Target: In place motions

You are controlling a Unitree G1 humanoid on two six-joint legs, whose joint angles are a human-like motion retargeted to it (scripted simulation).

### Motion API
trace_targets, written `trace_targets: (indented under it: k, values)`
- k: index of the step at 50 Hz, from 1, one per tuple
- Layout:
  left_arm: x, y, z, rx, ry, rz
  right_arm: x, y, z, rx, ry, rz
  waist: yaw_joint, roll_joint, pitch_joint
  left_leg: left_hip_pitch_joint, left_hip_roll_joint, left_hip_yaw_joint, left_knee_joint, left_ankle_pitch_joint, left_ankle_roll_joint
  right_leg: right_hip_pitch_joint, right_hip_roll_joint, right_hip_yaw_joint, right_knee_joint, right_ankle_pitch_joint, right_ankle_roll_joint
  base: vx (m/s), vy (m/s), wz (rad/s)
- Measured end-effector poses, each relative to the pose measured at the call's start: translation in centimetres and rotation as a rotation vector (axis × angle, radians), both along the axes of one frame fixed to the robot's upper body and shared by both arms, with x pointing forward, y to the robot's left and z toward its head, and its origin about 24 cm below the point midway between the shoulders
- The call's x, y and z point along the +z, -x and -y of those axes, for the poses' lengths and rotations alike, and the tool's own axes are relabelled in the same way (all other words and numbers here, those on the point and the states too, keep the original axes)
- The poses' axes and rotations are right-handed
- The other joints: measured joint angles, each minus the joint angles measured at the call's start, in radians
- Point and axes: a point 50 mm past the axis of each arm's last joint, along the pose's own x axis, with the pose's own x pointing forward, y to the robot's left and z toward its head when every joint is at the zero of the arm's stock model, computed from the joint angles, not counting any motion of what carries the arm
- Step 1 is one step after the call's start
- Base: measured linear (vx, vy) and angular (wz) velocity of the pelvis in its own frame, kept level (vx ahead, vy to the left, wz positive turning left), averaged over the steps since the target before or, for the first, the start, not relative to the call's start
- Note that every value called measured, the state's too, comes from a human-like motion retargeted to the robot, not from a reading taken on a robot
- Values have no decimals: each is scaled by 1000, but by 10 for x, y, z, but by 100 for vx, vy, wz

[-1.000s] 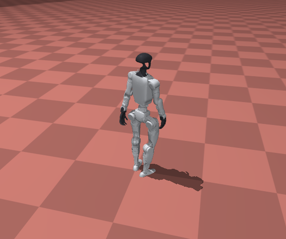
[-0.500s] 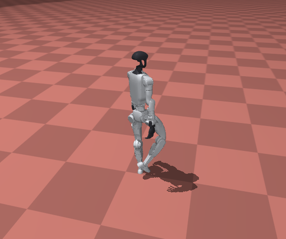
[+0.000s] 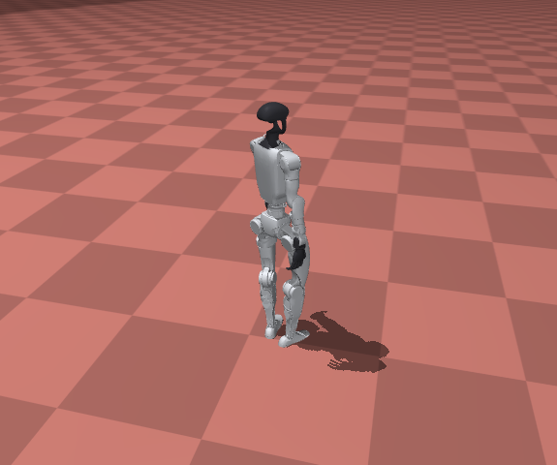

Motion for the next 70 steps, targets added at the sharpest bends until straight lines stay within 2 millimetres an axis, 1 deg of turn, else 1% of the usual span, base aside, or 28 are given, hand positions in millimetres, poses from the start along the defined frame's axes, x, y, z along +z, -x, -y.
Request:
trace_targets:
  k: [2,3,6,9,10,12,15,17,20,25,30,32,34,37,41,50,55,60,63,65,70]
  values:
    - [-5,29,5,-18,0,-101,-2,-22,-7,6,-27,65,42,14,-16,-16,17,12,-6,8,-6,-20,-5,-26,-23,17,-16,-23,5,-40]
    - [-6,41,7,-8,-2,-141,-2,-36,-11,24,-32,110,39,21,-12,-20,26,8,-4,12,-9,-21,-3,-53,-36,19,-27,-31,-1,-9]
    - [-7,77,6,28,18,-230,1,-77,-20,126,-27,250,8,41,3,-21,45,14,-5,12,-13,-17,27,-34,-55,8,-42,-26,-3,-1]
    - [-6,104,8,10,39,-324,6,-106,-29,213,-33,360,-47,61,14,-29,56,-24,0,18,-16,-10,34,-58,-70,0,-47,-22,2,56]
    - [-5,110,9,-1,38,-356,8,-113,-32,228,-39,388,-54,60,19,-29,56,-32,1,20,-17,-6,34,-62,-74,-3,-48,-16,5,38]
    - [-4,122,12,-8,26,-405,8,-114,-33,222,-54,405,-35,51,16,-26,56,-36,2,23,-20,2,32,-61,-79,-10,-49,-6,4,24]
    - [-2,136,14,11,33,-434,6,-103,-32,215,-76,373,-11,34,1,-27,50,-51,5,27,-24,11,28,-72,-88,-21,-54,0,-2,25]
    - [-2,137,13,29,46,-428,4,-94,-29,223,-77,331,1,23,2,-27,48,-54,6,31,-26,14,24,-76,-86,-29,-53,-8,-4,16]
    - [-4,131,15,53,46,-402,1,-76,-22,226,-56,253,-2,21,11,-28,50,-72,12,37,-26,26,24,-88,-88,-38,-48,-7,0,30]
    - [-6,114,14,40,39,-337,-1,-32,-7,193,-14,49,-6,21,5,-37,51,-104,19,44,-27,39,24,-117,-91,-50,-42,0,0,32]
    - [-8,93,12,-8,25,-253,3,8,4,128,20,-137,-1,24,-1,-40,54,-123,20,46,-26,50,26,-140,-93,-56,-36,2,0,19]
    - [-8,86,11,-26,20,-230,5,18,6,97,21,-176,-2,25,-3,-41,55,-130,22,47,-27,54,27,-148,-94,-58,-34,1,0,9]
    - [-8,81,10,-41,18,-215,6,23,7,77,22,-191,-3,25,-6,-40,56,-134,23,46,-27,58,28,-154,-95,-58,-33,0,0,0]
    - [-8,77,8,-56,13,-207,5,24,7,72,28,-183,-4,24,-13,-37,57,-135,24,45,-28,62,30,-156,-96,-59,-33,0,0,0]
    - [-8,80,7,-61,8,-218,3,16,5,106,27,-147,0,26,-24,-31,61,-122,21,42,-31,60,35,-147,-97,-59,-34,2,2,-9]
    - [-7,97,8,-83,12,-301,-2,-24,-12,198,-33,13,-3,33,-46,-18,71,-92,16,33,-38,51,50,-120,-97,-58,-40,1,1,-10]
    - [-6,99,8,-75,17,-310,-3,-33,-17,227,-48,47,-9,35,-51,-18,77,-85,12,33,-41,44,57,-114,-95,-59,-41,0,0,0]
    - [-7,94,6,-75,10,-294,-2,-26,-14,229,-42,18,-13,34,-53,-24,78,-86,6,37,-42,36,59,-116,-93,-62,-39,0,0,0]
    - [-7,91,6,-69,11,-281,-2,-17,-9,214,-25,-18,21,32,-56,-27,84,-56,2,38,-46,28,63,-86,-86,-70,-32,-6,-1,-29]
    - [-7,89,6,-72,14,-272,-1,-10,-4,192,-9,-46,-21,35,-52,-38,77,-106,3,45,-42,25,58,-134,-87,-68,-35,-6,0,71]
    - [-7,89,5,-67,18,-254,2,5,4,162,34,-107,-14,42,-51,-47,84,-113,15,37,-47,24,61,-136,-87,-76,-32,-7,2,16]
